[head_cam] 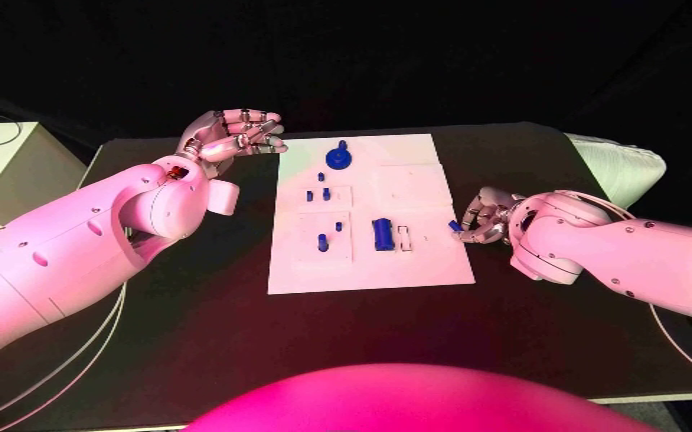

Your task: Assemble the parts on the task board

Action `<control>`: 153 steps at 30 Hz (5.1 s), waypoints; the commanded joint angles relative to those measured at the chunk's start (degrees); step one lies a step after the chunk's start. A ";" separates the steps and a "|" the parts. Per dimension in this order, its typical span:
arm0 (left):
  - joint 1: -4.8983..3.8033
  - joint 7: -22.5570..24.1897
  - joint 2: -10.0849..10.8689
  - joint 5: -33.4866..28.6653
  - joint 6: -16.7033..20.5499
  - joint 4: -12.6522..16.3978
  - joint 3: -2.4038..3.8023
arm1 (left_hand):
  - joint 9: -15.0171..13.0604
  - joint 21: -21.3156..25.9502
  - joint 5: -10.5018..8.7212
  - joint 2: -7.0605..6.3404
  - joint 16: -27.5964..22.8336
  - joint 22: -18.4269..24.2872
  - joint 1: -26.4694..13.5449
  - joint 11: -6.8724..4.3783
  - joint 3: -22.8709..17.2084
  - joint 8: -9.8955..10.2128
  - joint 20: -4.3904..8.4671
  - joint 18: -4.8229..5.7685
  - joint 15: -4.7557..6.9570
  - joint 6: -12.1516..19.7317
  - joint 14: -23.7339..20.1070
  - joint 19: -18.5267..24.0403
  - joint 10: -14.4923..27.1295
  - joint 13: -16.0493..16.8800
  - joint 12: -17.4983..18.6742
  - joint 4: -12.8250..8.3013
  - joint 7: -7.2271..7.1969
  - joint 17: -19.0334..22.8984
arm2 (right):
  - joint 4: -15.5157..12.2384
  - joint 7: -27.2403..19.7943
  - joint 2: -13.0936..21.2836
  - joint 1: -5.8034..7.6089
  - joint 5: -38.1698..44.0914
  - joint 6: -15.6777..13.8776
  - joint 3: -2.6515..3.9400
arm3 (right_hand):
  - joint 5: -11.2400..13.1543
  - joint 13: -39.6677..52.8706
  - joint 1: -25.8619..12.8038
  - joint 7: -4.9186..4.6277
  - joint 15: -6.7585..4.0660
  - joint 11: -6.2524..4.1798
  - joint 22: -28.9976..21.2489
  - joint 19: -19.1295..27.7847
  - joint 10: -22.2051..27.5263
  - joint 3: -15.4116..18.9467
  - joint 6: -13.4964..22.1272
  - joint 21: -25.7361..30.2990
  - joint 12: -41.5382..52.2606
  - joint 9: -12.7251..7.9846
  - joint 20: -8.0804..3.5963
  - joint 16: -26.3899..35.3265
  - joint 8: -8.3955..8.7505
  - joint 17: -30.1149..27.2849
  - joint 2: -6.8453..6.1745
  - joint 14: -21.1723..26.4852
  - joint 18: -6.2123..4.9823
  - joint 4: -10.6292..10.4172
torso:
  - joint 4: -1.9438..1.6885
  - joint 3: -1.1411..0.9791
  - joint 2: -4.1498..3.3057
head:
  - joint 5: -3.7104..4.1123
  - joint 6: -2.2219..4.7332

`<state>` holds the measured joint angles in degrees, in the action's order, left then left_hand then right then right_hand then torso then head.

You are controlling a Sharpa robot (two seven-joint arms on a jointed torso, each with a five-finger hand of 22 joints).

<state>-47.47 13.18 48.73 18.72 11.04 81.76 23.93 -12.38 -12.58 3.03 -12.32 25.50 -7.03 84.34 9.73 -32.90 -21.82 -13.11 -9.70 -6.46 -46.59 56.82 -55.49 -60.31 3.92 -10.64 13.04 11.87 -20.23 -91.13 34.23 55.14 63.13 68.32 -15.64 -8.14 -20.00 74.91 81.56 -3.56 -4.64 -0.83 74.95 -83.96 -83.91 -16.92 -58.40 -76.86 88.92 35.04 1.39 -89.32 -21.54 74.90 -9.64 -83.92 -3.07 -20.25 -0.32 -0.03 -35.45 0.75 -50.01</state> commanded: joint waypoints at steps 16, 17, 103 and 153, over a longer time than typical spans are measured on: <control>-0.03 0.04 -0.24 0.08 -0.90 -0.05 0.03 | 0.16 0.39 0.05 -0.18 0.38 0.09 -0.25 -0.03 -0.06 -0.51 0.05 -0.72 -0.10 0.56 -0.31 -0.50 0.27 -0.07 -0.46 0.46 1.70 -0.11 | -2.52 -1.14 1.20 3.59 -0.14 -1.59 0.95 | 5.43 14.40 -3.70 0.52 -0.37 -0.39 7.70 -3.64 -5.44 -11.69 0.81 0.14 0.13 2.04 -0.56 -0.30 -1.70 14.14 -0.64 -5.88 0.34 7.15 | 0.04 0.08 0.09 | 0.10 0.01; -0.03 0.03 -0.25 0.08 -0.90 -0.05 0.03 | 0.17 0.40 0.05 -0.11 0.38 0.10 -0.28 -0.03 -0.08 -0.53 0.05 -0.72 -0.10 0.57 -0.32 -0.51 0.27 -0.07 -0.47 0.51 1.71 -0.11 | -2.71 -1.12 1.16 3.67 -0.31 -1.61 0.95 | 5.43 14.40 -3.70 0.52 -0.37 -0.39 7.70 -3.64 -5.44 -11.69 0.81 0.14 0.13 2.04 -0.56 -0.30 -1.70 14.14 -0.64 -5.88 0.34 7.15 | 0.01 0.08 0.07 | 0.12 0.01; -0.04 -0.60 -0.16 0.06 -1.27 0.22 0.02 | 0.32 0.54 0.04 -0.04 0.42 0.19 -0.51 0.02 -0.16 -0.73 0.01 -0.70 -0.15 0.79 -0.47 -0.51 0.47 -0.09 -0.52 0.88 1.72 -0.11 | -0.91 2.11 -9.50 0.96 -8.04 -1.86 -0.25 | -0.44 14.68 -17.99 0.12 -0.06 -0.02 7.66 -3.65 -5.69 -7.27 0.32 1.03 0.47 2.04 -0.34 -0.13 -2.09 13.77 -2.18 -5.81 0.24 3.57 | 0.03 -0.05 -0.14 | -0.16 0.01; -0.02 -0.51 -0.23 0.05 -1.26 -0.04 0.01 | 0.34 0.57 0.05 -0.01 0.42 0.21 -0.53 0.02 -0.18 -0.76 0.00 -0.70 -0.16 0.83 -0.50 -0.50 0.50 -0.10 -0.52 0.93 1.73 -0.11 | -3.33 -16.74 -5.28 0.14 -4.01 -13.90 -0.24 | 7.74 14.09 -6.68 -3.11 2.26 2.75 8.48 -3.76 -5.00 -6.35 5.91 0.56 -0.43 -2.02 1.53 -0.52 4.58 14.69 -2.27 -6.00 0.44 8.70 | 0.05 -0.12 -0.08 | -0.11 0.01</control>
<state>-47.46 12.25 48.59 18.72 10.57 81.67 23.91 -12.13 -12.37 3.03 -12.32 25.72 -6.91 84.34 9.73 -33.04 -22.28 -13.11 -9.70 -6.67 -46.18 56.62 -55.49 -60.31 3.92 -10.86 13.52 11.87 -20.27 -94.19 25.91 49.71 63.46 61.59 -25.72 -8.39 -15.93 74.90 71.96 -6.43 -2.64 1.59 74.93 -84.00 -83.94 -21.98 -52.51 -75.91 88.15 33.86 2.49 -89.61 -17.92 74.91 -12.46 -84.01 -3.07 -13.16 -0.32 -0.13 -35.56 0.59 -50.01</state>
